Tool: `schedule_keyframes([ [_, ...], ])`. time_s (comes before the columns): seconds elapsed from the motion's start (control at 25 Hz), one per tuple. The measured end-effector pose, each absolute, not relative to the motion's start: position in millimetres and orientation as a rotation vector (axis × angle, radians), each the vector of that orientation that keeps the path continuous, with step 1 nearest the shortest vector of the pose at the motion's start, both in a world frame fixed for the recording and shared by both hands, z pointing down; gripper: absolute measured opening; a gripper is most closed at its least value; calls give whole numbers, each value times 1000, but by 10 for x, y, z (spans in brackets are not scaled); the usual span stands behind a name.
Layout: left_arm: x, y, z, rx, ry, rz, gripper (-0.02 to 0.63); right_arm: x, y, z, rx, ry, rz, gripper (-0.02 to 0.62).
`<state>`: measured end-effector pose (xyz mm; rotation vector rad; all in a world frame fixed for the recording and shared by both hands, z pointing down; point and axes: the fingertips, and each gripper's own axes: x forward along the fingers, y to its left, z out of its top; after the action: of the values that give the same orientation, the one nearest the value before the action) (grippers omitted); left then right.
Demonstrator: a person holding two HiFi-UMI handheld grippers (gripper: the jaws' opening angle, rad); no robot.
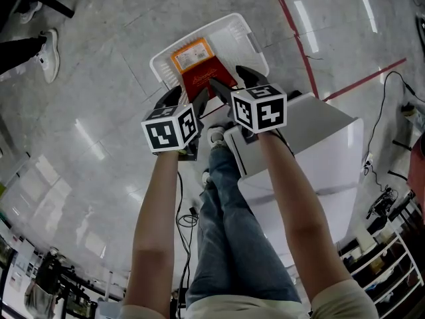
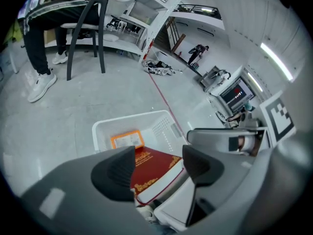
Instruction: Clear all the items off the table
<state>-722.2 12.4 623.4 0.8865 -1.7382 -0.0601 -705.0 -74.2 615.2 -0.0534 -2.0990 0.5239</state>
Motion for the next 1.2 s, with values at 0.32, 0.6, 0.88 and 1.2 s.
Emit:
schedule_keyframes([
  [0.32, -7163, 121, 6100, 903, -1755, -37, 226, -6978, -628, 6061, -64, -2090, 518, 255],
  [0.6, -7149, 157, 6020, 884, -1791, -7, 102, -6886, -597, 6004, -34, -2083, 531, 168],
  [0.88, -7113, 156, 5893, 876, -1825, -1, 24, -6798, -598, 5904, 2, -2096, 519, 48],
  [1.2, -7048, 130, 5654, 897, -1859, -13, 11, -6712, -625, 5681, 44, -2137, 510, 0],
])
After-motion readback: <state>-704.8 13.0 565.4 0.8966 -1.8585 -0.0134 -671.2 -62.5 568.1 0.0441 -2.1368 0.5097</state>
